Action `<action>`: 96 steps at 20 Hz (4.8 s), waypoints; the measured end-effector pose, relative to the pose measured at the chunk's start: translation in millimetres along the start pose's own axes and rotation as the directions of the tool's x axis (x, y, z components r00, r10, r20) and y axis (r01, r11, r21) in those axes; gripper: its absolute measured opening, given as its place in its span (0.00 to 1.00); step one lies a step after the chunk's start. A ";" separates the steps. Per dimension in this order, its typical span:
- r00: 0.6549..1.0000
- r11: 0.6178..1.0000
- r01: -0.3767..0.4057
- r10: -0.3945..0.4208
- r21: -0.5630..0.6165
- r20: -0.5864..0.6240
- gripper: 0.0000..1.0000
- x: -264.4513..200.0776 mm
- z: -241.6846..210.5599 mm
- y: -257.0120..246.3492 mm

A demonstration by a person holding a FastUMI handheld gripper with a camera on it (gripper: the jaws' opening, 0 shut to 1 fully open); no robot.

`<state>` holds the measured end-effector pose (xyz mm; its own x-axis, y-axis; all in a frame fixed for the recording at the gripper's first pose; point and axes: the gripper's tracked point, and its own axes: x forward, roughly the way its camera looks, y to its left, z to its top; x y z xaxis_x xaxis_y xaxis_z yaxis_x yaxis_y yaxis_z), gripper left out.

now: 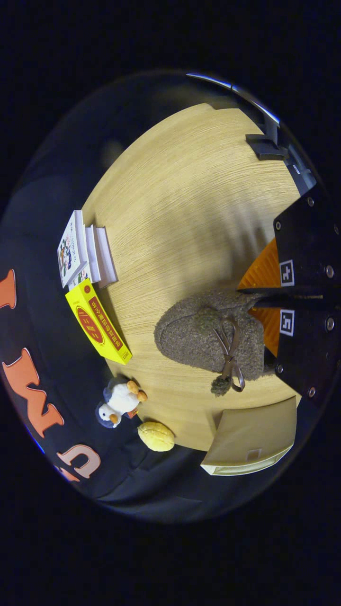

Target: Open the storage box then place both shoes into the box .Put the left shoe in first, then the right shoe, with the right side of both shoes facing outward in a uniform manner.

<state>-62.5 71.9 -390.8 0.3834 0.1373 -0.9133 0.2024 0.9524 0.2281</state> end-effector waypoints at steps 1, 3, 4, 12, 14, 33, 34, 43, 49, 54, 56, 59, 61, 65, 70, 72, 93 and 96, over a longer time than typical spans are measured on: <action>1.000 1.000 -0.014 0.014 0.017 -0.002 0.04 -9.4 -1.5 11.7; 0.999 0.999 -0.040 0.041 0.028 -0.018 0.04 -27.0 -8.4 35.9; 0.998 0.998 -0.051 0.052 0.022 -0.025 0.03 -36.5 -12.2 47.6; 0.984 0.982 -0.171 0.167 -0.080 -0.056 0.03 -78.5 -35.8 171.3; 0.977 0.972 -0.209 0.203 -0.111 -0.069 0.03 -83.2 -45.1 205.0; 0.983 0.949 -0.167 0.138 -0.266 -0.121 0.05 -30.4 -100.9 357.5; 0.984 0.950 -0.156 0.126 -0.271 -0.125 0.05 -24.2 -103.9 358.2; 0.996 0.961 -0.077 0.060 -0.265 -0.071 0.20 -12.7 -107.4 356.1; 0.982 0.950 -0.187 0.190 -0.251 -0.012 0.43 -61.5 -65.1 360.9; 0.968 0.937 -0.202 0.236 -0.287 0.090 0.64 -94.9 -29.6 317.9; 0.959 0.936 -0.201 0.248 -0.290 0.135 0.69 -105.7 -13.6 294.6; 0.942 0.938 -0.191 0.258 -0.291 0.214 0.77 -123.7 14.1 257.7; 0.925 0.940 -0.179 0.261 -0.290 0.277 0.80 -138.5 35.1 229.9; 0.865 0.948 -0.148 0.263 -0.283 0.427 0.86 -176.6 84.6 174.0; 0.758 0.953 -0.091 0.255 -0.289 0.601 0.91 -233.2 136.2 112.9; 0.718 0.959 -0.070 0.240 -0.275 0.654 0.92 -252.5 151.5 89.8; 0.573 0.930 -0.072 0.335 -0.362 0.748 0.95 -311.5 184.3 52.0; 0.552 0.931 -0.047 0.326 -0.361 0.768 0.95 -319.1 189.5 49.0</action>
<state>-4.1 23.1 -24.3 0.9694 0.1768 -0.1706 -0.1551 0.9788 0.1335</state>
